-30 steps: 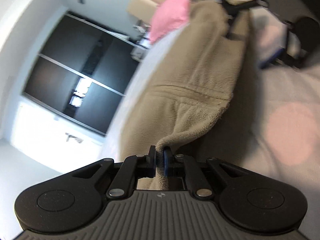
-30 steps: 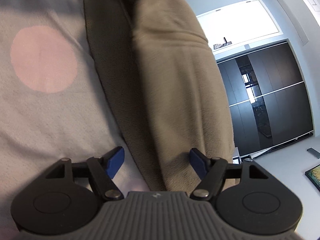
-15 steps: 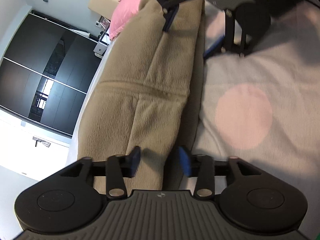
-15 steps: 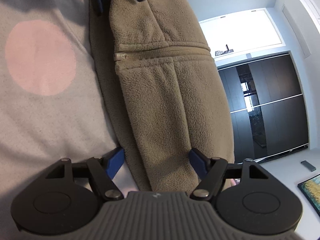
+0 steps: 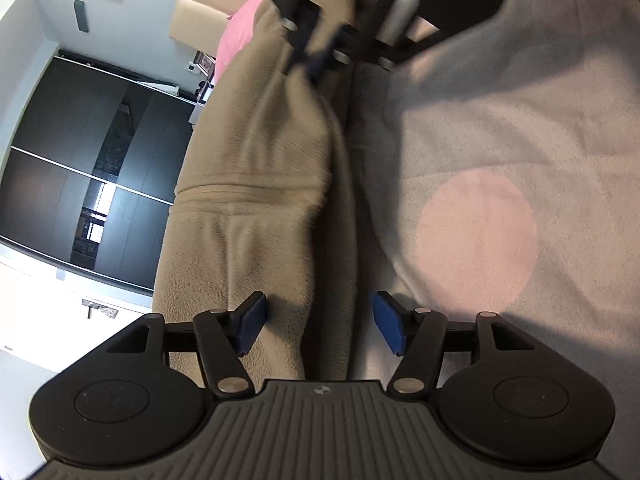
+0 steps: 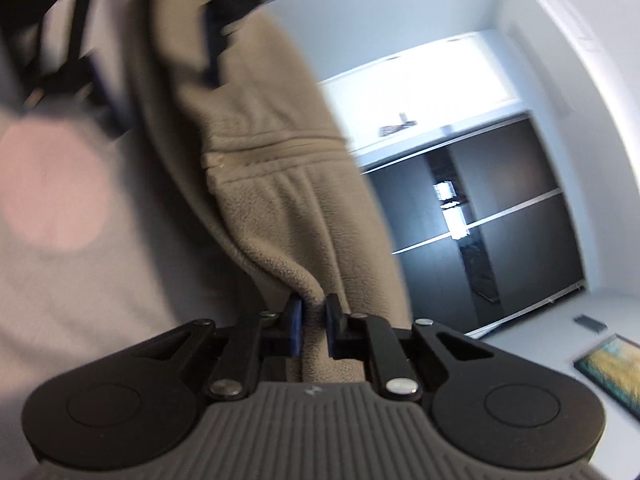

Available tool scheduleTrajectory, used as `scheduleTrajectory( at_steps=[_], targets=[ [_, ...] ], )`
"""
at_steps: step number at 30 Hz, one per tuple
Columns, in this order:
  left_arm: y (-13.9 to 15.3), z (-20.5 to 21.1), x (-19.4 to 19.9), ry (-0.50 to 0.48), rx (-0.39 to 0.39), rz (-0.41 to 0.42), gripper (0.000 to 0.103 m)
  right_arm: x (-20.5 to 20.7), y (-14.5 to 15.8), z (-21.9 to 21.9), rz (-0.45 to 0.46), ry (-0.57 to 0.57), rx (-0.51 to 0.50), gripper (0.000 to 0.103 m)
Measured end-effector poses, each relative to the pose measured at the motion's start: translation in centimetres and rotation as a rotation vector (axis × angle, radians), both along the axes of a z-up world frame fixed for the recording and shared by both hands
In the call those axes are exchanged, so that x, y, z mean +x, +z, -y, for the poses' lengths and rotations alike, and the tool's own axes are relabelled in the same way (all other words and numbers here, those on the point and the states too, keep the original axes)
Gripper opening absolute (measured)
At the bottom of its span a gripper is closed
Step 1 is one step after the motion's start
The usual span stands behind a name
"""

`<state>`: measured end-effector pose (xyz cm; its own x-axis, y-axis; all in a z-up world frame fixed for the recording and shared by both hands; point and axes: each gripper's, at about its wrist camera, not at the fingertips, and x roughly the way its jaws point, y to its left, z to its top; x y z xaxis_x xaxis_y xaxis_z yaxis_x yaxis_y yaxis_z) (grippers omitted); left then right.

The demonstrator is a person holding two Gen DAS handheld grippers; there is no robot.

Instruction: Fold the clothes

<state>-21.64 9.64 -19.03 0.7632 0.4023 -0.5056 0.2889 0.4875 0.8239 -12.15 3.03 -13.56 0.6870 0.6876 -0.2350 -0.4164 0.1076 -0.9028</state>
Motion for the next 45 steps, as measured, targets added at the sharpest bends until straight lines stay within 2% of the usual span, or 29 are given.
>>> scheduleTrajectory(
  at_steps=[2, 6, 9, 10, 13, 16, 17, 19, 20, 21, 23, 25, 29, 31, 35, 40, 42, 43, 45],
  targets=[
    [-0.3, 0.1, 0.0, 0.005, 0.02, 0.018, 0.063, 0.0, 0.8, 0.0, 0.008, -0.006, 0.053, 0.013],
    [-1.2, 0.1, 0.3, 0.038, 0.091, 0.064, 0.063, 0.4, 2.4, -0.1, 0.02, -0.007, 0.14, 0.013],
    [-1.6, -0.1, 0.9, 0.087, 0.122, 0.098, 0.063, 1.3, 2.7, -0.4, 0.014, -0.007, 0.128, 0.013],
    [-1.3, -0.3, 1.1, 0.11, 0.109, 0.104, 0.061, 1.6, 2.8, -0.5, 0.012, -0.007, 0.124, 0.013],
    [0.3, -1.5, 1.5, 0.173, 0.037, 0.142, 0.04, 1.7, 2.8, -0.3, -0.001, -0.005, 0.103, 0.013],
    [2.1, -2.5, 1.8, 0.22, -0.092, 0.143, 0.021, 1.8, 2.8, -0.3, -0.004, -0.002, 0.084, 0.013],
    [2.5, -2.6, 1.8, 0.226, -0.108, 0.145, 0.016, 2.0, 2.9, -0.5, -0.006, -0.002, 0.078, 0.013],
    [3.2, -2.8, 1.8, 0.237, -0.133, 0.153, 0.013, 1.2, 2.4, 0.0, -0.012, -0.002, 0.062, 0.016],
    [3.5, -2.9, 1.8, 0.242, -0.142, 0.159, 0.012, 1.1, 2.2, 0.1, -0.009, -0.001, 0.05, 0.03],
    [3.9, -3.0, 1.8, 0.247, -0.15, 0.164, 0.012, 1.0, 2.0, 0.1, -0.006, -0.001, 0.038, 0.055],
    [4.5, -3.2, 1.9, 0.26, -0.164, 0.182, 0.012, 1.0, 1.5, 0.1, -0.003, 0.014, -0.002, 0.075],
    [5.1, -3.4, 2.0, 0.271, -0.176, 0.201, 0.012, 0.9, 0.9, 0.2, 0.005, 0.031, -0.046, 0.075],
    [6.1, -3.3, 2.2, 0.278, -0.188, 0.23, 0.012, 1.5, -0.6, 0.1, 0.089, -0.013, -0.103, 0.076],
    [6.5, -3.4, 2.3, 0.279, -0.191, 0.238, 0.012, 2.5, -0.7, -0.1, 0.125, -0.068, -0.104, 0.076],
    [7.2, -3.6, 2.3, 0.279, -0.193, 0.246, 0.012, 4.0, -0.2, 0.0, 0.127, -0.145, -0.098, 0.074],
    [7.4, -3.6, 2.2, 0.277, -0.195, 0.244, 0.012, 3.9, -0.4, 1.4, 0.229, -0.121, -0.112, 0.072],
    [7.4, -3.7, 2.2, 0.277, -0.197, 0.245, 0.012, 3.9, -0.3, 2.0, 0.267, -0.115, -0.107, 0.057],
    [7.5, -3.7, 2.3, 0.277, -0.198, 0.246, 0.012, 3.9, 0.1, 2.2, 0.266, -0.119, -0.095, 0.055],
    [7.5, -3.7, 2.3, 0.274, -0.193, 0.244, 0.011, 4.0, 0.9, 2.6, 0.257, -0.127, -0.068, 0.035]
  ],
)
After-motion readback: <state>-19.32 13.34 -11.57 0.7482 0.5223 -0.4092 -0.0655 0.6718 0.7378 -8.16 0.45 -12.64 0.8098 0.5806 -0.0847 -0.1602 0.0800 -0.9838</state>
